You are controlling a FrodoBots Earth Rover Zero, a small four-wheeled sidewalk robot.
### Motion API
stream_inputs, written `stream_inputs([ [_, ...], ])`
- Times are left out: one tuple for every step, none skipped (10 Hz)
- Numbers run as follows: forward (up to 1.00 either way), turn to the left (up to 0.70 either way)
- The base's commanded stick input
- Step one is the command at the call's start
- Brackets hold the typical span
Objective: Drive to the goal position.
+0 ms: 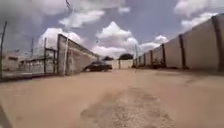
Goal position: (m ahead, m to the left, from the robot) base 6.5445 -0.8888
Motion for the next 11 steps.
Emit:
stream_inputs([
  [0.60,-0.15],
  [0.60,-0.15],
  [0.60,-0.15],
  [0.60,-0.11],
  [0.60,-0.08],
  [0.60,-0.04],
  [0.60,0.00],
  [0.60,0.00],
  [0.60,0.00],
  [0.60,0.00],
  [0.60,0.00],
])
